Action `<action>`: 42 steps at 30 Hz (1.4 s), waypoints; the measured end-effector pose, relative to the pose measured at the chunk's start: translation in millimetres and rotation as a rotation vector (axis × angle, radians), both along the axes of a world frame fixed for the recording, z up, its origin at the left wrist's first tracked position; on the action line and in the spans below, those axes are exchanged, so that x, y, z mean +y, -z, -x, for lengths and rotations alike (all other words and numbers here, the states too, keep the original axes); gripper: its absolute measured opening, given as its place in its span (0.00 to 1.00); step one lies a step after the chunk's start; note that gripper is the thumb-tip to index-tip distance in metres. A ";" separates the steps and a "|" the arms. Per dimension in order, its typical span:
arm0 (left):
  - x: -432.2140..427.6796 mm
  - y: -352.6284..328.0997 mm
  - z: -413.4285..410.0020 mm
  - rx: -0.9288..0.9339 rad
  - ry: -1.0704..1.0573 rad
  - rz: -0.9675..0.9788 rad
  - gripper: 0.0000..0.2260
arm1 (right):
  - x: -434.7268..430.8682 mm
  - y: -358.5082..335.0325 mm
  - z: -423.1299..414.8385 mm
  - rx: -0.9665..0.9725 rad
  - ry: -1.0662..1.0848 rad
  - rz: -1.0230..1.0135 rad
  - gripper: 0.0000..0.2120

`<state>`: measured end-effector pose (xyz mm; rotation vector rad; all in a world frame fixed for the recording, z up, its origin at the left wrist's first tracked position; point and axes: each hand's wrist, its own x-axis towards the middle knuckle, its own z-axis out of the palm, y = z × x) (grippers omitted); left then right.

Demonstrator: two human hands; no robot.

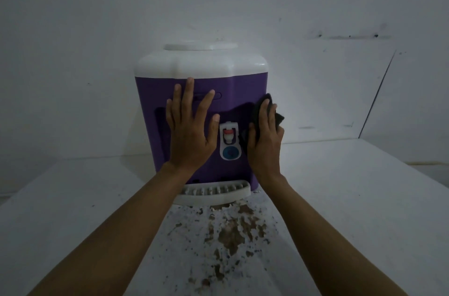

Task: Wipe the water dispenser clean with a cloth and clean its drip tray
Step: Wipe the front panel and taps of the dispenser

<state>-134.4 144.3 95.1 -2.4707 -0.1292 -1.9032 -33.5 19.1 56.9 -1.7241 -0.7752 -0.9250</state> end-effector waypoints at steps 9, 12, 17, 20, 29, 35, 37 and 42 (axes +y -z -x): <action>6.7 9.6 4.5 0.002 0.004 0.010 0.20 | -10.2 53.2 19.4 0.252 -0.040 0.054 0.29; 10.1 12.5 6.8 0.013 0.015 -0.002 0.21 | -12.0 81.2 24.1 0.438 -0.064 0.115 0.30; 9.5 12.3 9.1 0.024 0.050 0.009 0.21 | -19.2 90.3 28.4 0.507 -0.153 0.132 0.31; 11.2 10.6 11.0 0.022 0.082 0.005 0.21 | -15.7 49.2 21.3 0.398 -0.155 0.029 0.31; 19.1 12.4 16.2 0.028 0.157 0.025 0.20 | -0.8 55.9 34.1 0.515 -0.071 -0.012 0.31; 17.0 10.5 17.7 0.028 0.175 0.045 0.19 | 0.3 83.7 43.0 0.900 -0.082 0.068 0.32; 17.5 9.8 19.9 0.027 0.186 0.047 0.19 | -0.5 84.2 43.0 0.976 -0.089 0.097 0.30; 18.1 6.8 28.2 0.034 0.220 0.067 0.19 | -7.5 61.8 38.0 0.998 -0.127 0.003 0.20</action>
